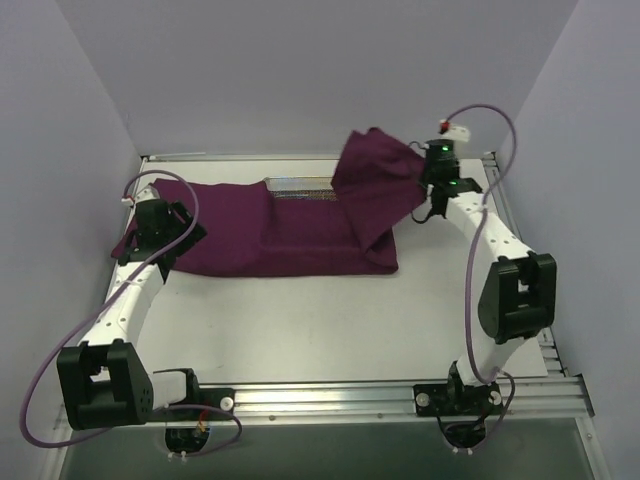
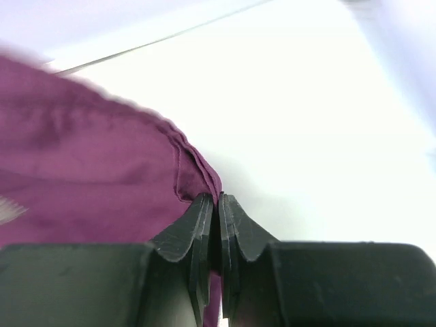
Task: Open and lay out the surgical kit
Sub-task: Open the surgical kit at the center of the board.
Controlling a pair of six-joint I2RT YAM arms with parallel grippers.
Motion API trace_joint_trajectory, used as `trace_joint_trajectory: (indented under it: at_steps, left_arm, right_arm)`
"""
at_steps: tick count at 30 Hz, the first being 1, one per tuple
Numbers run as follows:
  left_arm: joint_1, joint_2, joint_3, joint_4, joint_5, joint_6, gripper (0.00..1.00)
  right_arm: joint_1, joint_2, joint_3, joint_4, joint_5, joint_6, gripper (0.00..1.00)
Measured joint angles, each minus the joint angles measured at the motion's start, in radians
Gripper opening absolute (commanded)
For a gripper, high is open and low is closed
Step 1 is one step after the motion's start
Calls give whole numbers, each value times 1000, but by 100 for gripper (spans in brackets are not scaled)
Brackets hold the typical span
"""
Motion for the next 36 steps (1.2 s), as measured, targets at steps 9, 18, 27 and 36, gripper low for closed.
trace_joint_trajectory:
  at_steps: [9,18,27,36]
  left_arm:
    - [17,45,0,16,34,-17,77]
    - [19,77,4,15,50,-19,77]
    - [20,184,56,16,78,-19,69]
    - [26,244,71,8,219,-1,67]
  right_arm:
    - [-367,-88,-132,-37,89,-59,59]
    - [-351,-47,-131,-78,24,-66,74]
    - [-404,71,-185,73,-244,12,0]
    - [-428,244,-194,128,-375,75,0]
